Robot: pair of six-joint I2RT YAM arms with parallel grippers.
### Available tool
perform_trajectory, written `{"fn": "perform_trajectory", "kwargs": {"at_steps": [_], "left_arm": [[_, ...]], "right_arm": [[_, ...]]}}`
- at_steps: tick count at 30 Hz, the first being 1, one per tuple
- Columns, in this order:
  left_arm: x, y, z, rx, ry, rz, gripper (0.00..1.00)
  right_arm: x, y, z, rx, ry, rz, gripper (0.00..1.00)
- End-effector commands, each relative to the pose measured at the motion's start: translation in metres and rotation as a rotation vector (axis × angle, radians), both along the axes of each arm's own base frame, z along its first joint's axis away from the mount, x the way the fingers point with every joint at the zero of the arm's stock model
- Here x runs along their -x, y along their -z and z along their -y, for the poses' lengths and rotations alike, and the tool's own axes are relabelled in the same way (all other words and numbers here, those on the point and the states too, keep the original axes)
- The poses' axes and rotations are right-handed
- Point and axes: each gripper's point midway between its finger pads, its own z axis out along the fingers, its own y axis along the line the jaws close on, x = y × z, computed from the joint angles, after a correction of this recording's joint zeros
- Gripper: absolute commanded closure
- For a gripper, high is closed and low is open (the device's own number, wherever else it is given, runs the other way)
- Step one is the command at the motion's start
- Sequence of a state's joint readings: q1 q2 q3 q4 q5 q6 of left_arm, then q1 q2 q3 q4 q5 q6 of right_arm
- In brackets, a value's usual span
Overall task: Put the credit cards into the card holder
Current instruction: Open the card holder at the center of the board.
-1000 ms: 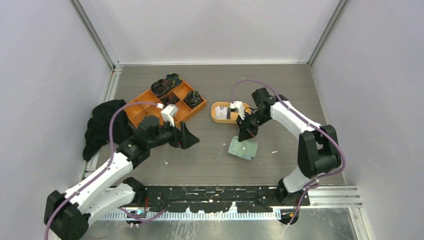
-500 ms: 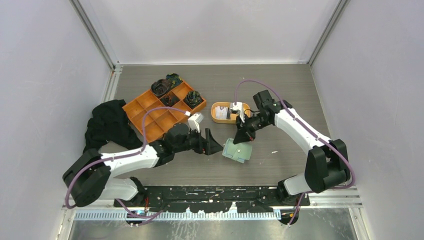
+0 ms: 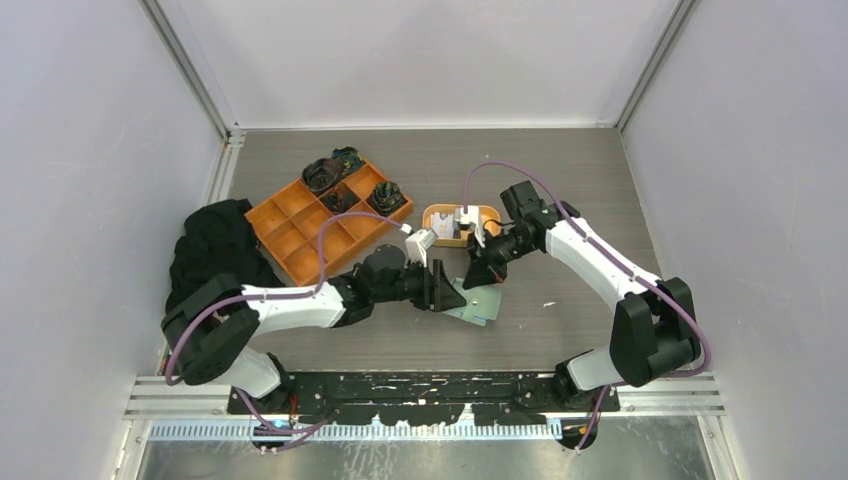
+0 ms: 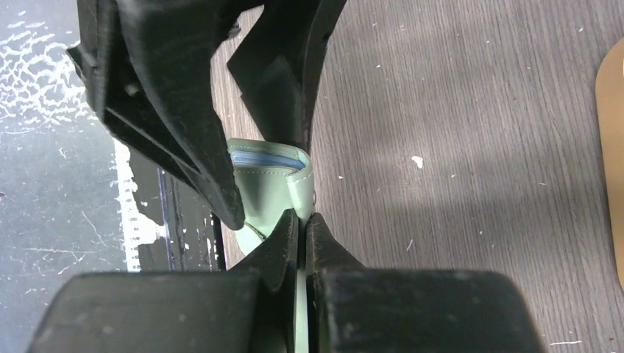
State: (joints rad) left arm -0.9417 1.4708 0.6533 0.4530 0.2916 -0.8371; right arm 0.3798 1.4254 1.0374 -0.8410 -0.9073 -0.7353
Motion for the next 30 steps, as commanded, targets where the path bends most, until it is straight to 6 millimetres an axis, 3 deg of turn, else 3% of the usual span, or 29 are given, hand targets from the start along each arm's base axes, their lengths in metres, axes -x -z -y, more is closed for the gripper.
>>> {"fn": "perform_trajectory", "kwargs": {"at_steps": [1,3,4,5,6,7,9,11,14,18,22,30], "left_arm": [[0.000,-0.024,0.021,0.078,0.049,0.037,0.61],[0.000,-0.021,0.022,0.073,0.053,0.033,0.80],[-0.001,-0.021,0.021,0.071,0.048,0.036,0.95],[-0.002,-0.020,0.020,0.068,0.039,0.039,0.99],[-0.003,-0.019,0.018,0.064,0.028,0.045,1.00],[-0.005,-0.019,0.015,0.059,0.012,0.052,1.00],[-0.009,-0.013,0.003,0.029,-0.046,0.055,1.00],[-0.013,-0.007,-0.011,-0.002,-0.122,0.042,1.00],[-0.018,-0.002,-0.028,-0.023,-0.245,-0.010,1.00],[-0.019,-0.009,-0.034,0.005,-0.350,0.001,1.00],[-0.015,-0.020,-0.026,0.031,-0.362,0.017,1.00],[-0.010,-0.026,-0.018,0.050,-0.352,0.014,1.00]], "right_arm": [[-0.001,-0.011,-0.005,-0.031,-0.016,0.057,0.99],[0.000,-0.011,-0.005,-0.031,-0.020,0.057,0.99],[0.001,-0.010,-0.005,-0.029,-0.020,0.057,0.96],[0.001,-0.011,-0.005,-0.028,-0.021,0.057,0.89],[0.000,-0.012,-0.005,-0.027,-0.020,0.060,0.81],[0.000,-0.015,-0.005,-0.026,-0.017,0.064,0.65],[0.000,-0.023,-0.003,-0.025,-0.017,0.071,0.49],[0.009,-0.028,0.001,-0.037,-0.066,0.110,0.39],[0.030,-0.022,0.006,-0.086,-0.197,0.201,0.31],[0.048,-0.009,0.006,-0.137,-0.325,0.281,0.29],[0.037,0.004,0.002,-0.080,-0.294,0.303,0.39],[0.010,0.009,-0.004,-0.031,-0.180,0.394,0.44]]}}
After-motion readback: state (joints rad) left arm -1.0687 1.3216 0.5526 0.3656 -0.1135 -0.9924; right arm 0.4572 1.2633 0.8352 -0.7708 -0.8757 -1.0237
